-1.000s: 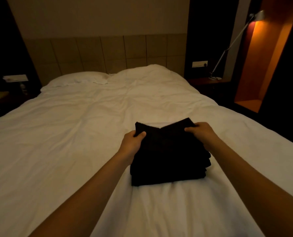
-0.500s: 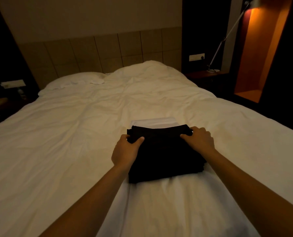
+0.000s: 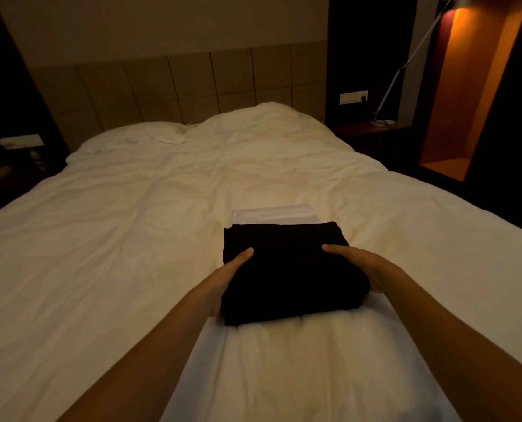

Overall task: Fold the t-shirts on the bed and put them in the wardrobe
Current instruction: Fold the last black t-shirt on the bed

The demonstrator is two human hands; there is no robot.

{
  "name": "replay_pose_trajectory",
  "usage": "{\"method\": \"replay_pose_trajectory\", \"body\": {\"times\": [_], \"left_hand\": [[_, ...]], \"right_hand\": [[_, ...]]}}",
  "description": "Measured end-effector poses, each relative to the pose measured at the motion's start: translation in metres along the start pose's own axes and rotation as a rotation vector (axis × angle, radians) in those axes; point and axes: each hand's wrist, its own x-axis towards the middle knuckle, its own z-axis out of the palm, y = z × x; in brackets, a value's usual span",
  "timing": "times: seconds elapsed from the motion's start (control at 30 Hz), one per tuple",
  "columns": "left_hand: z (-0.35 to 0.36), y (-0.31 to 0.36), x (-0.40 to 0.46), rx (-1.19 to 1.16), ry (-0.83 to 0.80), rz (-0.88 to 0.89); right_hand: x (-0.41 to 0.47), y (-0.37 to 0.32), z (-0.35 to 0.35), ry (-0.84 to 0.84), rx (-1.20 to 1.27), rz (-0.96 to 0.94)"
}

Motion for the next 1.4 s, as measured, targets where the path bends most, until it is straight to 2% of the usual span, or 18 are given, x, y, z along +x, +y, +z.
{"method": "replay_pose_trajectory", "body": {"times": [0.13, 0.5, 0.63, 0.93, 1.2, 1.4], "left_hand": [[0.001, 0.003, 0.002, 0.008, -0.044, -0.035], [0.002, 0.018, -0.007, 0.128, -0.018, -0.163], [0.003, 0.020, -0.003, 0.176, -0.015, -0.157], [0.001, 0.015, -0.001, 0.069, -0.018, -0.180], [0.003, 0.025, 0.002, 0.202, 0.004, -0.206], [0.006, 0.023, 0.002, 0.211, -0.008, -0.181]], "right_hand": [[0.004, 0.003, 0.000, 0.003, -0.003, 0.031], [-0.002, -0.003, -0.004, -0.050, 0.024, 0.064], [0.005, 0.003, -0.007, -0.036, 0.040, 0.051], [0.001, 0.009, -0.003, -0.069, 0.110, 0.016], [0.007, 0.017, -0.011, -0.075, 0.213, 0.011], [0.001, 0.019, -0.009, 0.001, 0.210, 0.000]]}}
